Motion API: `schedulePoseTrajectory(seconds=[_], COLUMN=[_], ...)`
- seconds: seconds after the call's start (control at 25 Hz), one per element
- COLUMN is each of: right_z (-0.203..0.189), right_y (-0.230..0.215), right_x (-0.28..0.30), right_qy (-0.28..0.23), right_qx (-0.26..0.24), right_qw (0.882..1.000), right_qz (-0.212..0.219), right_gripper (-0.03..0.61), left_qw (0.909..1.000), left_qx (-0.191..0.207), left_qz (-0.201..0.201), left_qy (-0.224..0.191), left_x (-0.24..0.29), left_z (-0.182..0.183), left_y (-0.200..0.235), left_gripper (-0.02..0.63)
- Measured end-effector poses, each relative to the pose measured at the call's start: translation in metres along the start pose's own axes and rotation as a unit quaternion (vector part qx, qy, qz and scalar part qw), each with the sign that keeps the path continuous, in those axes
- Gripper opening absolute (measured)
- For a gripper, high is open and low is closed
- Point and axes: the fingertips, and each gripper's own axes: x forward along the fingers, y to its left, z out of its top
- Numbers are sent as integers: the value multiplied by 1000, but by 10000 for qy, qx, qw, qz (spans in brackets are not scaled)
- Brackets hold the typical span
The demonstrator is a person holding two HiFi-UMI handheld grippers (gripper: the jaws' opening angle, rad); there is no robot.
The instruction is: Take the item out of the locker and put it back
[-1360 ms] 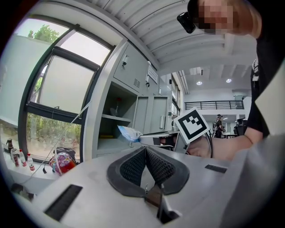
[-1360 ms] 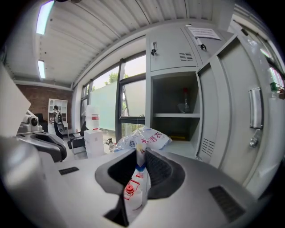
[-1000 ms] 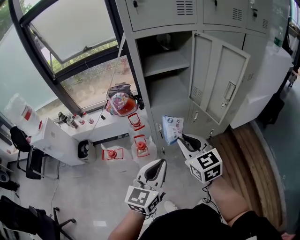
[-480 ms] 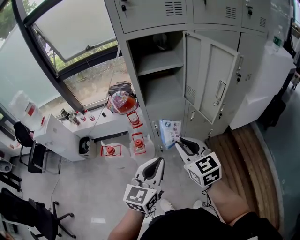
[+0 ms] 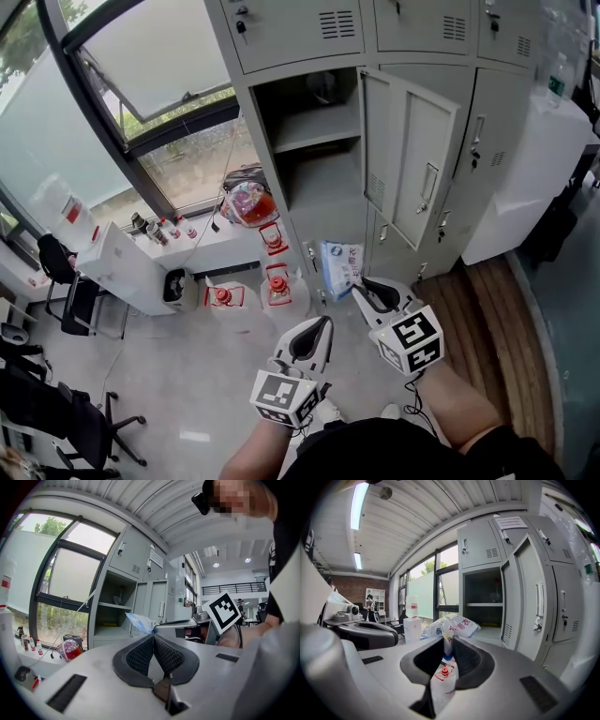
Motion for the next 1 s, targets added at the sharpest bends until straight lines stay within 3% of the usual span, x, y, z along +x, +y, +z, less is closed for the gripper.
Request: schedulePoseTrajectory(seconds=[0.4,1.0], right_z=[-2,3], right_y=[-5,-2], right_x=[-5,23], right_qy=[-3,37], right_qx=[-23,25], right_qw=[10000,9999], right_qz=[83,-121], right_gripper=[114,112], left_qw=[9999,9999], left_qx=[-56,-118], left_qz=[91,-108], left_qy=[-1,28], left_x=[5,6], left_z=[-2,-2], left_y=[-10,21], left_gripper=[17,17])
